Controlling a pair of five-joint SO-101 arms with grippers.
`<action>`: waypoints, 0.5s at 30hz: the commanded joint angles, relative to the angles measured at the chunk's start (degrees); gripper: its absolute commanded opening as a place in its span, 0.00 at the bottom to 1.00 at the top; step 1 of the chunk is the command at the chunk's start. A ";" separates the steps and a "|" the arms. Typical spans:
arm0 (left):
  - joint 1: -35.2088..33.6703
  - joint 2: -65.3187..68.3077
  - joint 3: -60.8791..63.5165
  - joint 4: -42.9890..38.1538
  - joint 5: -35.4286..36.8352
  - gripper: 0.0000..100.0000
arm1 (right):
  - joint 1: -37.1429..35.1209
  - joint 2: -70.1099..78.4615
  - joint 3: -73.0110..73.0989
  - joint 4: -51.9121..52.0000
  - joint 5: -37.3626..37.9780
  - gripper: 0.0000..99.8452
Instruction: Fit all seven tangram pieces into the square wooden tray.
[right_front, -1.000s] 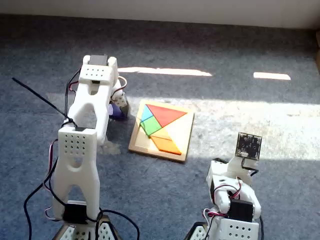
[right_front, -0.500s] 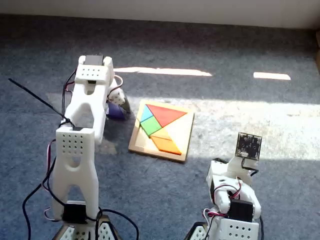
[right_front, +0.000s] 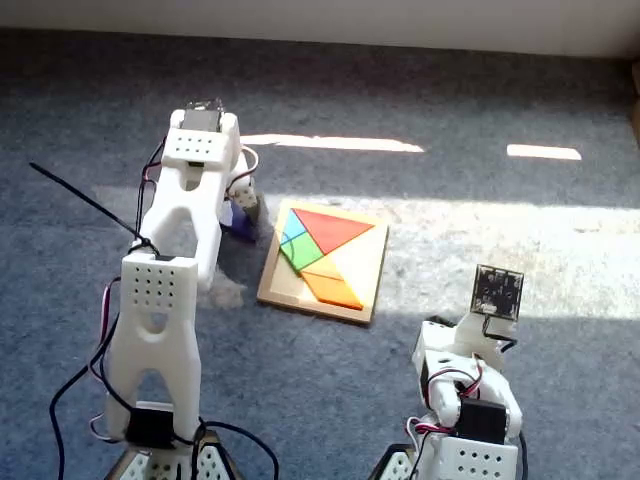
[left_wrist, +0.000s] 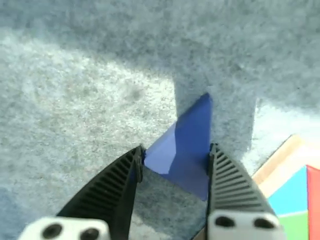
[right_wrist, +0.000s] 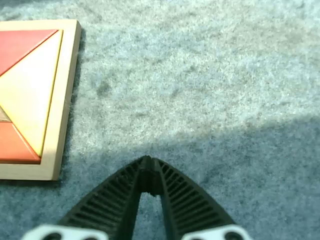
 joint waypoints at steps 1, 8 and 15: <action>-0.40 -1.10 -1.71 1.05 -1.32 0.08 | 0.40 -0.66 7.16 -0.92 0.18 0.01; -0.04 -9.01 0.04 4.92 -1.14 0.08 | 0.40 -0.66 7.16 -0.92 0.18 0.01; 5.85 -20.09 14.02 4.92 -1.05 0.08 | 0.40 -0.66 7.16 -0.92 0.18 0.01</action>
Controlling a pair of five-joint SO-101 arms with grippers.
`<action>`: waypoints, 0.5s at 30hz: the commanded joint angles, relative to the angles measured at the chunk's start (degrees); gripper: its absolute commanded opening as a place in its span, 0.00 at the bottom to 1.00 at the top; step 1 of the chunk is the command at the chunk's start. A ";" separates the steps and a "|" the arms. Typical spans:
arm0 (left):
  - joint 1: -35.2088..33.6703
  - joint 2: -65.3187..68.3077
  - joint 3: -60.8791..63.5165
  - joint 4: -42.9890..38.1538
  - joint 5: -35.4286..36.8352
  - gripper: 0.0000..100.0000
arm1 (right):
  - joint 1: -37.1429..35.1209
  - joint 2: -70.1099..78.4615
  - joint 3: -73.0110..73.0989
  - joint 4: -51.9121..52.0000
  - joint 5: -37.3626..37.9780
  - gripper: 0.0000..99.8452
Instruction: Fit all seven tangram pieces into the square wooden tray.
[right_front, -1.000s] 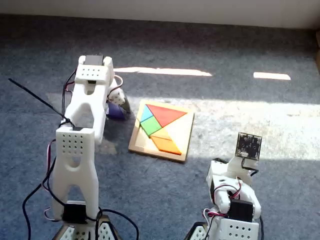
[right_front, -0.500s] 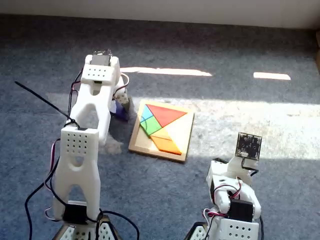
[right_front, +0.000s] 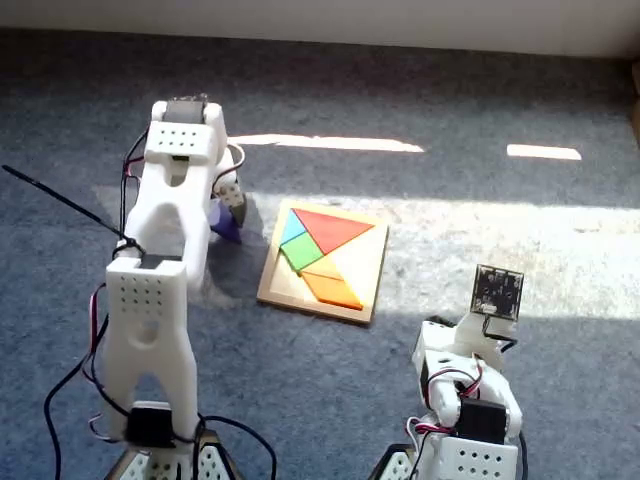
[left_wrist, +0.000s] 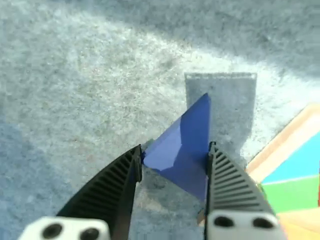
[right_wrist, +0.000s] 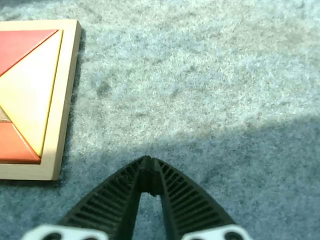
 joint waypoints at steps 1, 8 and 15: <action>5.32 -10.24 6.81 0.97 -0.18 0.08 | 0.40 -0.66 7.16 -0.92 0.18 0.01; 10.95 -20.26 21.93 -0.53 -0.18 0.08 | 0.40 -0.66 7.16 -0.92 0.18 0.01; 15.34 -20.62 30.64 -7.91 -0.18 0.04 | 0.40 -0.66 7.16 -0.92 0.18 0.01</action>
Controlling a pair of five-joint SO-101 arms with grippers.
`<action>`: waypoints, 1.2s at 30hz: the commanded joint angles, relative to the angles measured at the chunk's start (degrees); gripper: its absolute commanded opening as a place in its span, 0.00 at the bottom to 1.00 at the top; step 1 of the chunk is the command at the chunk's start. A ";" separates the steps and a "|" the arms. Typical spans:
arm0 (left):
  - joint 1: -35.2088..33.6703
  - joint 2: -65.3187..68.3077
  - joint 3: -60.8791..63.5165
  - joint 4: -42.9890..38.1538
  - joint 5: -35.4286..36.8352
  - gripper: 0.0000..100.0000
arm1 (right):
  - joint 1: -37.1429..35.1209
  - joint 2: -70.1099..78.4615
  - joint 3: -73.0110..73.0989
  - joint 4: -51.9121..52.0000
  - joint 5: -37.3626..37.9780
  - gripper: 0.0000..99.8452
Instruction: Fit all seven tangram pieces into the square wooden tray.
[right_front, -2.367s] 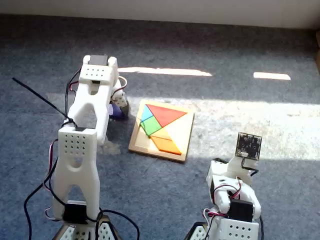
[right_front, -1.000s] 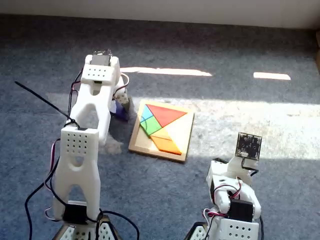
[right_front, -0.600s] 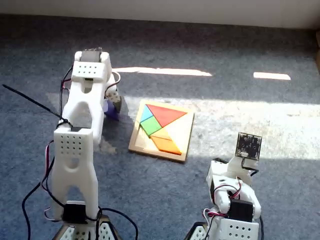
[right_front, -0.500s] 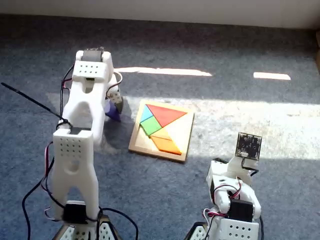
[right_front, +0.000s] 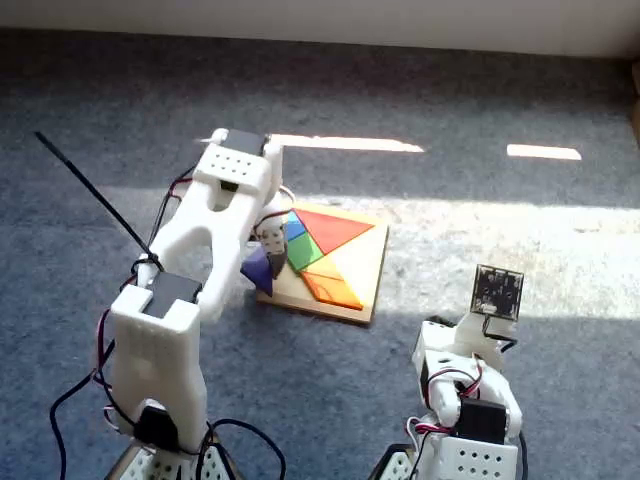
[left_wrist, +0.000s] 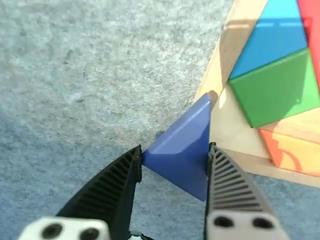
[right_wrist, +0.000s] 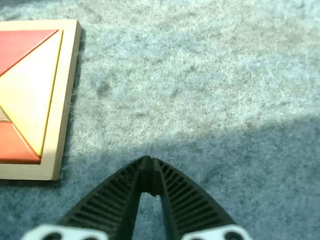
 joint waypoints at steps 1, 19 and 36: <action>4.18 -3.74 1.19 -2.73 -0.26 0.01 | 0.40 -0.66 7.16 -0.92 0.18 0.01; 7.69 -4.18 1.01 -3.25 8.97 0.29 | 0.40 -0.66 7.16 -0.92 0.18 0.01; 3.38 -3.56 0.84 -3.25 9.05 0.29 | 0.40 -0.66 7.16 -0.92 0.18 0.01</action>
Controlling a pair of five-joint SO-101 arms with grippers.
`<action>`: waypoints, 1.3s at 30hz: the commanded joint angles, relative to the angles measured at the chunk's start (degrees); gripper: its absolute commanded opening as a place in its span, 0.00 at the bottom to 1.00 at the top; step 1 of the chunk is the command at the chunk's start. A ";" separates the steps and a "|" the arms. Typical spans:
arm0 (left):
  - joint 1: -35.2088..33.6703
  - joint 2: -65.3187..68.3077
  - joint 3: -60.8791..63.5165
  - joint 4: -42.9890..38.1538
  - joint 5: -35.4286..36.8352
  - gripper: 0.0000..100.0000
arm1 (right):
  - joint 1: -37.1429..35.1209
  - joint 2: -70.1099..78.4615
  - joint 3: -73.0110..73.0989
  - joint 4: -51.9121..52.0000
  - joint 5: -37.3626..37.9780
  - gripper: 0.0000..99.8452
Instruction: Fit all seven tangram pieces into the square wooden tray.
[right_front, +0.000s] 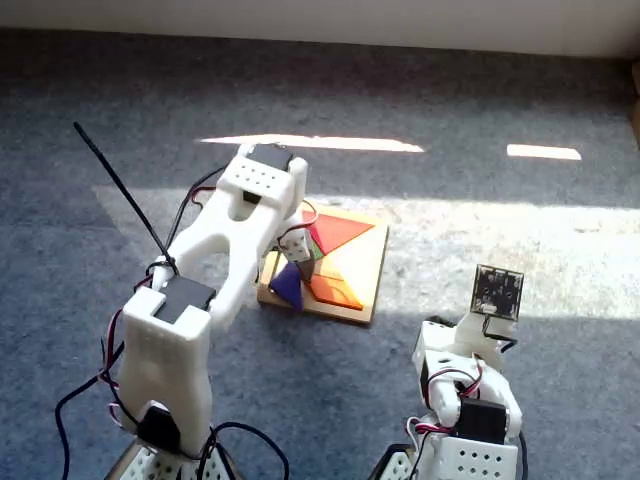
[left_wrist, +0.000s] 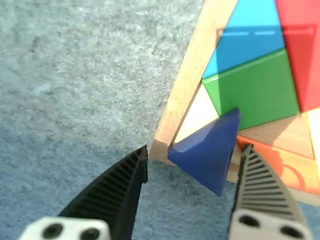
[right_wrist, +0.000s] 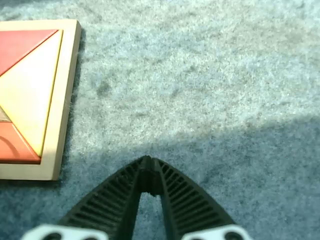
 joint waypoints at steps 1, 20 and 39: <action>-0.92 -3.56 -0.57 -0.44 1.05 0.29 | 0.40 -0.66 7.16 -0.92 0.18 0.01; -0.66 -4.26 -4.53 -0.09 6.33 0.18 | 0.40 -0.66 7.16 -0.92 0.18 0.01; -19.82 -4.35 -18.24 6.42 5.80 0.00 | 0.40 -0.66 7.16 -1.19 0.18 0.01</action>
